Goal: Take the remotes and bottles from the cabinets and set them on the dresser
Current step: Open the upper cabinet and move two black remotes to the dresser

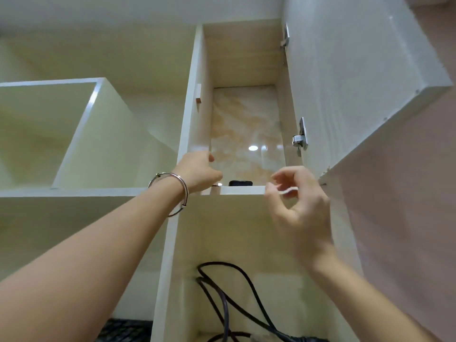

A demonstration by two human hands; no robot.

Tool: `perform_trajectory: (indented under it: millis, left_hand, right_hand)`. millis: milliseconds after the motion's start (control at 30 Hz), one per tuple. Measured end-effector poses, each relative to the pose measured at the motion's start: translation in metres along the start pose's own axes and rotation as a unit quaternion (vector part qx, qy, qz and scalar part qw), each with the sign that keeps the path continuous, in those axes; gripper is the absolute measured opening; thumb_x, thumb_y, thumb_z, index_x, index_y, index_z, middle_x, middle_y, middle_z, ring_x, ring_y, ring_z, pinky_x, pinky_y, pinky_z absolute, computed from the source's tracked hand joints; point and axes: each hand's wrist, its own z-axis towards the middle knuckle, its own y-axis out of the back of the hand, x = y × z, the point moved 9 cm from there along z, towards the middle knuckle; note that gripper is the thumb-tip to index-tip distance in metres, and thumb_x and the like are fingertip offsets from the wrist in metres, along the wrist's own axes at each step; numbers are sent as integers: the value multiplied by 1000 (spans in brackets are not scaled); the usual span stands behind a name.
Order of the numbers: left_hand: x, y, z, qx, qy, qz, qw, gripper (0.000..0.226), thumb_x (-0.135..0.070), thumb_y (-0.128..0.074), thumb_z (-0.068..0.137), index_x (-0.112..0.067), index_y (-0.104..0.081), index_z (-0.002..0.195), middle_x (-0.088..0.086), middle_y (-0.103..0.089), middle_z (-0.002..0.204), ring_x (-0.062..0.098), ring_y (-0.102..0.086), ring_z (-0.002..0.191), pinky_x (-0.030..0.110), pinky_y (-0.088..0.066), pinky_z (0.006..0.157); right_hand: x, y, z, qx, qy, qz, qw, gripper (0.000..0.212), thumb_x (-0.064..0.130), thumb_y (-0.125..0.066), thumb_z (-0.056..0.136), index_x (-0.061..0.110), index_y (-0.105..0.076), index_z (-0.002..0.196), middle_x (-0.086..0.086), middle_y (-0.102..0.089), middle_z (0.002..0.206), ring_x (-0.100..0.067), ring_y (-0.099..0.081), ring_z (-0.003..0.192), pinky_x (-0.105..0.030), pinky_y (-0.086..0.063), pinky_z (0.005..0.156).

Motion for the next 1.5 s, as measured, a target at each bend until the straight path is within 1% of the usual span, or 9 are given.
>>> perform_trajectory:
  millis: [167,233,367,467,733,1033,1200,1300,1500]
  left_hand:
    - [-10,-13,28,102,5,126,987,9,-18,-51,87,-11,-56,90,7,-53,82,24,-48,77,24,-37,55]
    - [-6,-20,32,144,29,168,975,11,-19,-50,87,-10,-51,82,5,-48,69,22,-48,64,23,-37,49]
    - [2,-45,34,247,45,244,937,22,-28,-44,82,-14,-50,65,4,-52,70,23,-48,56,26,-43,56]
    - [6,-51,34,263,38,274,924,27,-27,-42,81,-14,-50,59,3,-51,63,23,-46,53,25,-39,57]
    - [-4,-23,19,156,3,217,964,10,-11,-54,74,-11,-53,64,5,-49,61,23,-46,54,22,-33,48]
    - [-1,12,5,170,50,80,981,13,-16,-57,75,-6,-57,66,10,-57,72,24,-61,60,27,-56,65]
    - [-4,-3,0,229,67,197,951,20,-21,-56,75,-7,-58,60,9,-55,62,25,-52,53,24,-41,51]
    - [-10,-6,-6,238,52,233,942,29,-21,-55,81,-8,-54,55,6,-50,56,21,-44,46,22,-34,46]
    - [0,29,-26,103,31,67,992,29,-32,-53,88,-5,-61,78,5,-47,67,21,-39,57,25,-29,51]
  right_hand:
    - [-42,-70,75,187,-190,-126,955,22,24,-54,84,7,-63,95,-7,-68,96,-26,-57,85,-17,-47,65]
    - [-57,-97,76,310,-243,-202,897,31,27,-58,84,1,-59,101,-15,-63,104,-32,-55,87,-30,-48,69]
    - [-73,-126,53,478,-293,-290,776,29,37,-58,85,11,-49,75,-3,-47,72,-23,-50,67,-31,-42,62]
    - [-78,-127,47,505,-316,-284,752,29,33,-58,85,13,-51,64,-6,-50,64,-24,-48,57,-29,-40,56]
    - [-72,-100,59,463,-281,-299,786,14,12,-51,79,7,-50,66,-6,-47,64,-22,-41,52,-25,-32,51]
    - [-54,-79,67,468,-294,-329,766,11,18,-57,80,7,-59,80,-10,-63,81,-27,-64,74,-34,-57,75]
    - [-53,-93,49,536,-259,-424,683,42,30,-46,93,13,-43,55,2,-42,25,-14,-40,21,-8,-35,32]
    - [-47,-97,51,517,-214,-423,713,38,26,-50,91,14,-42,57,-2,-45,44,-17,-40,39,-19,-32,41]
    - [-27,-68,74,313,-181,-335,870,32,32,-71,69,11,-47,65,-4,-50,67,-29,-53,73,-27,-34,54]
